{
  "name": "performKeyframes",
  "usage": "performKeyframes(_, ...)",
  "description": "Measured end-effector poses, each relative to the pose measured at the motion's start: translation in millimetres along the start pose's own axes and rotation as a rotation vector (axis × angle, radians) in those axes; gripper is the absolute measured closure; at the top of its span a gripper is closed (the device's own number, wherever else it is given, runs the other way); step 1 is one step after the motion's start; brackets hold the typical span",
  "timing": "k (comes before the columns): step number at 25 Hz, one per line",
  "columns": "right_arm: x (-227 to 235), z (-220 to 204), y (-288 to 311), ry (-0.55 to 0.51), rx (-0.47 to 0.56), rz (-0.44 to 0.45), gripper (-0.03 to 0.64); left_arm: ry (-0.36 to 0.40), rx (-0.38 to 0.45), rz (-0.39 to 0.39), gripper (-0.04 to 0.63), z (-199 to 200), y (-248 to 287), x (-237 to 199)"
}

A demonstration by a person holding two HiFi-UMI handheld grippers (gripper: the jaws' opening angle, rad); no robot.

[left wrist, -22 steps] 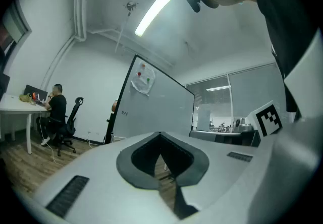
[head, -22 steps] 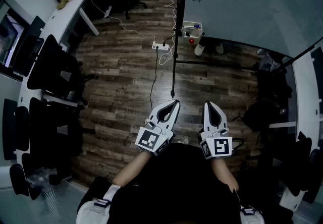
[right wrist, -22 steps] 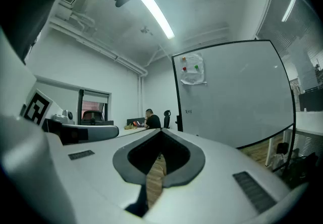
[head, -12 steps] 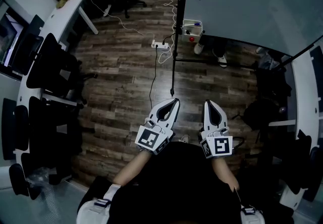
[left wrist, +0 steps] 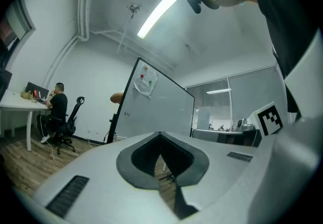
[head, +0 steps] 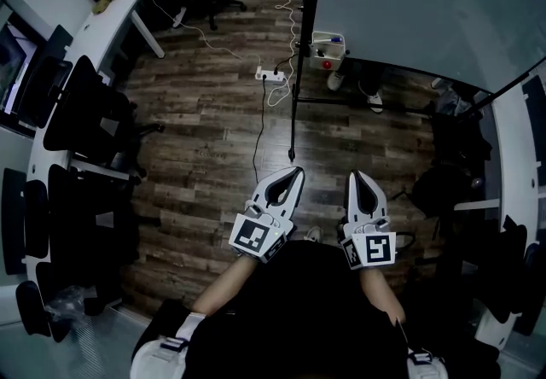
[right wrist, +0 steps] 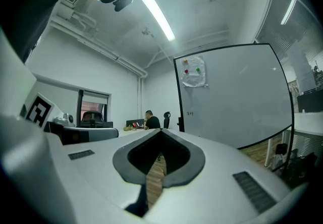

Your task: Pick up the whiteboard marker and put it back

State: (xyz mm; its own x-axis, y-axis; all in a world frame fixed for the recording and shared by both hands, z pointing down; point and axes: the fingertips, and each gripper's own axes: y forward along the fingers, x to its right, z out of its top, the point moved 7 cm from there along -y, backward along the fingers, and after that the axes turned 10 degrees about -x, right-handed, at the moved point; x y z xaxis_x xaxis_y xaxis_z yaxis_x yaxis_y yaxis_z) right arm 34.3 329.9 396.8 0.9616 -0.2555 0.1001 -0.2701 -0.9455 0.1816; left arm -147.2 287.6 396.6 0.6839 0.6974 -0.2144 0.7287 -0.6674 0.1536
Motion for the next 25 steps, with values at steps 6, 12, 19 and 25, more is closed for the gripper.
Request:
performKeyframes(6, -21, -1, 0, -0.001, 0.003, -0.018, 0.603, -0.017, -0.028, -0.001, 0.588, -8, -15, -20)
performKeyframes(12, -44, -1, 0, 0.005, 0.017, -0.045, 0.603, -0.010, -0.009, -0.010, 0.588, -3, -32, -41)
performKeyframes(19, -52, -3, -1, 0.009, 0.003, -0.081, 0.603, -0.033, -0.001, -0.025, 0.588, -3, -38, -45)
performKeyframes(25, -47, -2, 9, 0.010, 0.010, -0.081, 0.603, -0.032, -0.017, -0.043, 0.588, -3, -27, -46)
